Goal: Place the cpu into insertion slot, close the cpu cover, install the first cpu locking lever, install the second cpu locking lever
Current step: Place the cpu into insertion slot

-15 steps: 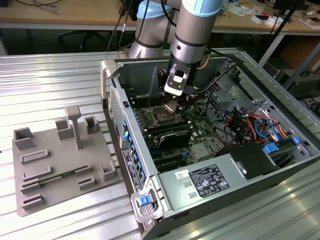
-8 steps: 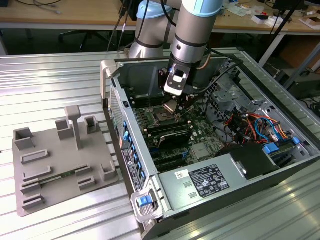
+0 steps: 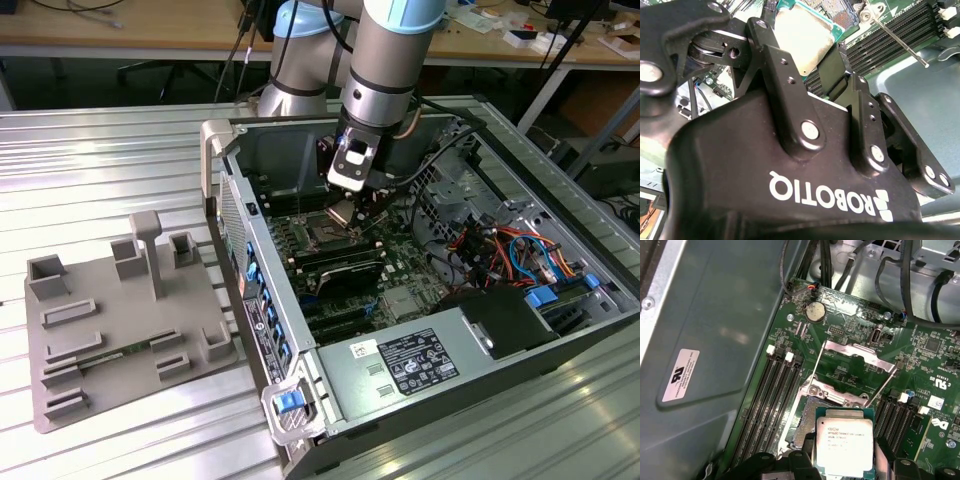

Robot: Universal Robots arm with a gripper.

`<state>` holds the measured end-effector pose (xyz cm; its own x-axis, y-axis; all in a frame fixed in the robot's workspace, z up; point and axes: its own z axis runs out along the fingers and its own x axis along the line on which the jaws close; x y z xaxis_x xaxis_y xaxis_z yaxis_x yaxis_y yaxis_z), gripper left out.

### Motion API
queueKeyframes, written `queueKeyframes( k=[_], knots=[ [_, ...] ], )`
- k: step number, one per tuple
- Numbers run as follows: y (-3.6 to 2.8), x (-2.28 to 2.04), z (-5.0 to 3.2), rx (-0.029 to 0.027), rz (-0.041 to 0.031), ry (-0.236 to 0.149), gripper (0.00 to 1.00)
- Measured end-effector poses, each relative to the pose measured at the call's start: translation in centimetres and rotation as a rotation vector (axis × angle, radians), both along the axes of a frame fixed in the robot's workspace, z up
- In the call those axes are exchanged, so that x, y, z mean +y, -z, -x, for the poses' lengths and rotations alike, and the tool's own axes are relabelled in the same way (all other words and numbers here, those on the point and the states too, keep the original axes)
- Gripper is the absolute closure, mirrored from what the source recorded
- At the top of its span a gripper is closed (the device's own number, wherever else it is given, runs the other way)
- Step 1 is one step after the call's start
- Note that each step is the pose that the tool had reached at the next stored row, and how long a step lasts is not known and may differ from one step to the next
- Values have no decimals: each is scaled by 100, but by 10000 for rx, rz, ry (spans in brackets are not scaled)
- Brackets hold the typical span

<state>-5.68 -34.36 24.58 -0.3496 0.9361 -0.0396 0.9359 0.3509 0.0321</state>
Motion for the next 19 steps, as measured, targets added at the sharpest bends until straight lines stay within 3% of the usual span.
queueKeyframes(
  k=[19],
  knots=[
    [0, 0, 0, 0, 0, 329, 45]
  ],
)
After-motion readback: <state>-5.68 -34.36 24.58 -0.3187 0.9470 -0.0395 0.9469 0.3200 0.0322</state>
